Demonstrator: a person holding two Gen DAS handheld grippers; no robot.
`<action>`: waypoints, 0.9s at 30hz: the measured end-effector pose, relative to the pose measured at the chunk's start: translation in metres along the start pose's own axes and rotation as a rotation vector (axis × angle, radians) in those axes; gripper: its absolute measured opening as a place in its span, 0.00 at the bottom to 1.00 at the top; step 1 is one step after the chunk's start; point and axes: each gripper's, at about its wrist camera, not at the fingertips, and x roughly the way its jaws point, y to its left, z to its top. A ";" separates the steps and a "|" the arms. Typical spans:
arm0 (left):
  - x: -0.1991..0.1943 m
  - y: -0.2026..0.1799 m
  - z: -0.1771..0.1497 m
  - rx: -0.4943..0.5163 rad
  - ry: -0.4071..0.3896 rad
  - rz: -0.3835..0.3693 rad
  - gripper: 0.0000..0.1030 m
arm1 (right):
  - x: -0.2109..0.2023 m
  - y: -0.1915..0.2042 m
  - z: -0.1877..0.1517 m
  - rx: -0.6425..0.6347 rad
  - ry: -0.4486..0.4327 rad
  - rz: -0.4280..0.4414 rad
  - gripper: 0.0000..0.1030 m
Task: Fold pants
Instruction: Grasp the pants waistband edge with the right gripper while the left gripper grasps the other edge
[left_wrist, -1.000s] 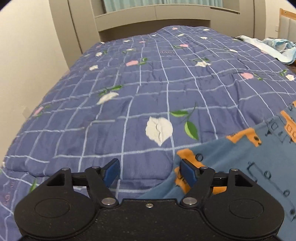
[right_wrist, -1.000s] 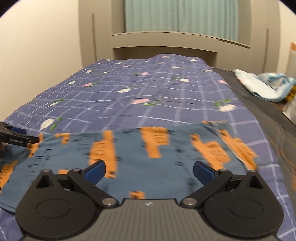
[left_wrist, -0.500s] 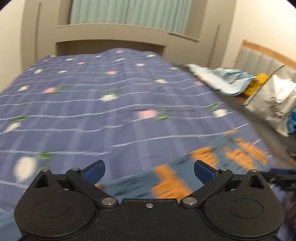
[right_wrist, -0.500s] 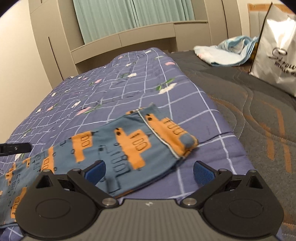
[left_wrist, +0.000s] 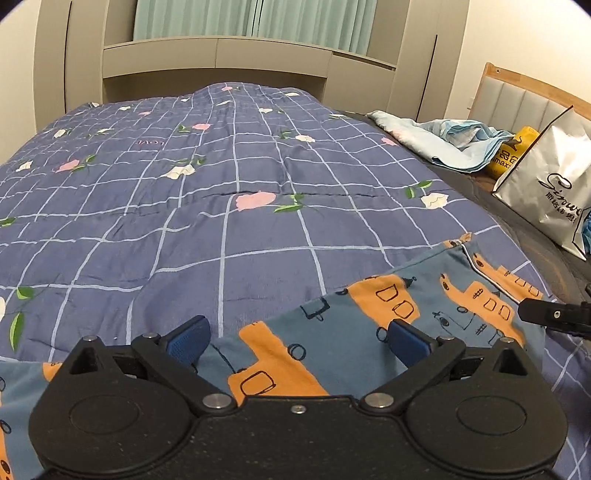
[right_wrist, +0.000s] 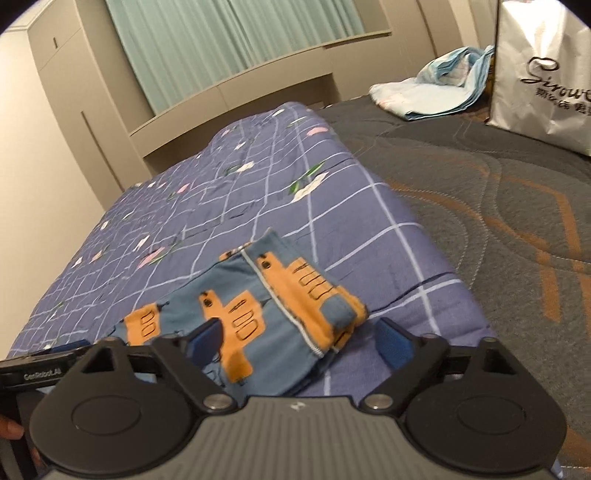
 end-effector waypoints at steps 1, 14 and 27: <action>-0.001 0.000 0.001 -0.007 -0.005 -0.009 0.99 | -0.001 -0.001 -0.001 0.012 -0.007 -0.003 0.76; 0.009 -0.008 0.034 -0.314 0.059 -0.475 0.99 | -0.009 -0.015 0.001 0.107 -0.072 -0.006 0.18; 0.014 0.001 0.043 -0.452 0.154 -0.663 0.99 | -0.045 0.111 -0.028 -0.526 -0.194 0.008 0.16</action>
